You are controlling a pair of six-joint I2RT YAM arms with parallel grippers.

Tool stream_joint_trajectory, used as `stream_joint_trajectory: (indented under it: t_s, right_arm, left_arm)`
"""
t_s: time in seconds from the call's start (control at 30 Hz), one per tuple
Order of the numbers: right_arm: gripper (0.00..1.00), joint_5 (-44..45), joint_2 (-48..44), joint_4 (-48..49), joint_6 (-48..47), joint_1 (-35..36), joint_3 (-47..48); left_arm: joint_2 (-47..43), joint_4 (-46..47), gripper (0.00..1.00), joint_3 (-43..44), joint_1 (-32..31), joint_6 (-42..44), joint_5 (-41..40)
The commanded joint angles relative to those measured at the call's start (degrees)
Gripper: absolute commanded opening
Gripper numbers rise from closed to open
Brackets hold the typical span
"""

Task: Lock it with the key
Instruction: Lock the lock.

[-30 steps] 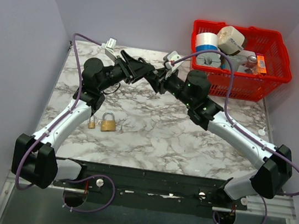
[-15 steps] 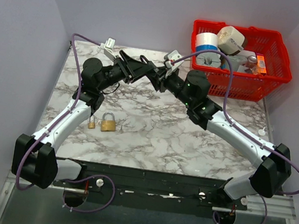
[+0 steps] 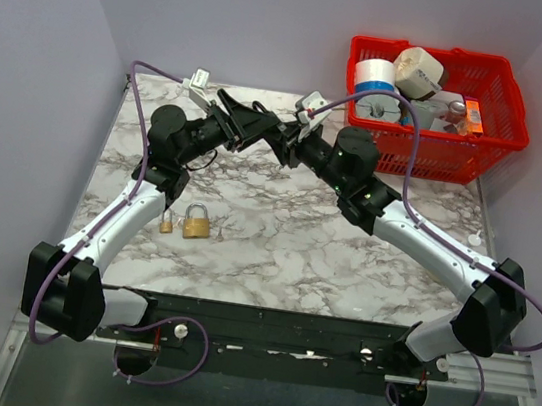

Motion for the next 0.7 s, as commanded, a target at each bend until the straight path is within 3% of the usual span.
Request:
stream_joint_trajectory:
  t_s: [0.0, 0.13, 0.33, 0.37, 0.4, 0.5, 0.67]
  right_arm:
    - [0.01, -2.3, -0.1, 6.9, 0.7, 0.4, 1.7]
    - [0.01, -2.1, 0.1, 6.8, 0.8, 0.4, 1.5]
    - [0.02, -3.3, 0.2, 5.7, 0.9, 0.4, 2.1]
    - [0.08, -4.2, 0.2, 5.3, 0.8, 0.4, 2.2]
    - [0.27, -4.7, 0.1, 4.2, 0.7, 0.4, 2.2]
    - [0.64, -5.5, -1.1, 0.2, 1.1, 0.3, 1.9]
    - [0.82, -9.9, -5.5, -4.7, 1.6, -2.1, -1.8]
  left_arm:
    - [0.6, 1.8, 0.77, 0.2, 0.1, -0.8, 0.1]
    - [0.9, 2.3, 0.71, 0.4, 0.1, -0.9, 0.2]
    - [1.1, 2.7, 0.43, 0.6, 0.1, -0.7, 0.3]
    - [1.0, 2.8, 0.34, 0.6, 0.1, -0.3, 0.5]
    - [0.9, 2.9, 0.31, 0.6, 0.2, 0.1, 0.8]
    - [0.2, 3.0, 0.16, 0.8, 1.5, 1.4, 1.5]
    - [-1.1, 3.2, 0.01, 0.9, 4.4, 2.0, 4.2]
